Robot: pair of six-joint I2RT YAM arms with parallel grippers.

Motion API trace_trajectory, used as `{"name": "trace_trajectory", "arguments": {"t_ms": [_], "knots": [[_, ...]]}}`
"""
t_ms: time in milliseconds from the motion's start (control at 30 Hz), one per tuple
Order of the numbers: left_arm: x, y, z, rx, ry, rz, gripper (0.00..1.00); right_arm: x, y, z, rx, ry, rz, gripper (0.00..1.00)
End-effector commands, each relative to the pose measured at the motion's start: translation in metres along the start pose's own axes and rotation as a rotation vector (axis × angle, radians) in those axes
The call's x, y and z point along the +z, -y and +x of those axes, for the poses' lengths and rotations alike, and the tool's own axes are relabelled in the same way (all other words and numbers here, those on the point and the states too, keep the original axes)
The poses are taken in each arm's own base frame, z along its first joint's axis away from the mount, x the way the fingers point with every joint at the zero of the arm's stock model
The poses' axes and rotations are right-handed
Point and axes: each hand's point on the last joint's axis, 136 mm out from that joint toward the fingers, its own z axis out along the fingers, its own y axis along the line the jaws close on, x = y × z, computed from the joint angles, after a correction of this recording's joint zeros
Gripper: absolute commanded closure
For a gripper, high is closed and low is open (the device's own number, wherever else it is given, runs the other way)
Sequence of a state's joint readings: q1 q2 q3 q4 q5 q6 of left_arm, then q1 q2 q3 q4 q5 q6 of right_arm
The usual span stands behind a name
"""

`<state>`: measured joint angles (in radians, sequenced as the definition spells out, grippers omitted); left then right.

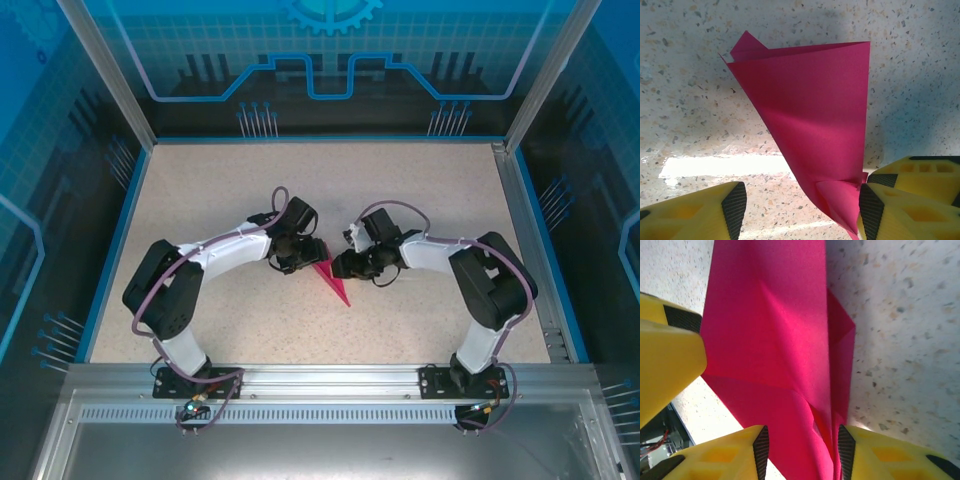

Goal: Fold a paper plane with a square sheet of paper (pick it up from the middle)
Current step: Fold the wing for the fifth time at the center of the table, then move the paper plane to the center of the table.

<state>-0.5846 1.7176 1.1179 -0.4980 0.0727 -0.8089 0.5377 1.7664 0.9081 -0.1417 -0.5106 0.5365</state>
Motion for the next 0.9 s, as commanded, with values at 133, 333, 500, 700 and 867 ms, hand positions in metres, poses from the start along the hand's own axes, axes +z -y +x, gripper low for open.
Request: {"name": "trace_trajectory", "arguments": {"t_ms": [133,333,500,700,867], "knots": [[0.006,-0.013,0.006,-0.008,-0.022,-0.053,0.47,0.007,-0.006,0.007,-0.030,-0.038,-0.006,0.56],[0.009,-0.025,0.012,-0.006,-0.030,-0.076,0.62,-0.012,0.004,-0.007,-0.049,0.033,0.092,0.53],[0.012,-0.030,0.015,-0.006,-0.037,-0.085,0.68,-0.003,0.008,-0.008,-0.047,0.002,0.083,0.51],[0.010,-0.029,0.015,-0.003,-0.030,-0.078,0.68,0.015,-0.004,0.003,-0.066,-0.054,0.031,0.52],[0.010,-0.030,0.015,0.001,-0.031,-0.082,0.68,0.020,-0.007,0.012,-0.082,-0.071,0.037,0.54]]}}
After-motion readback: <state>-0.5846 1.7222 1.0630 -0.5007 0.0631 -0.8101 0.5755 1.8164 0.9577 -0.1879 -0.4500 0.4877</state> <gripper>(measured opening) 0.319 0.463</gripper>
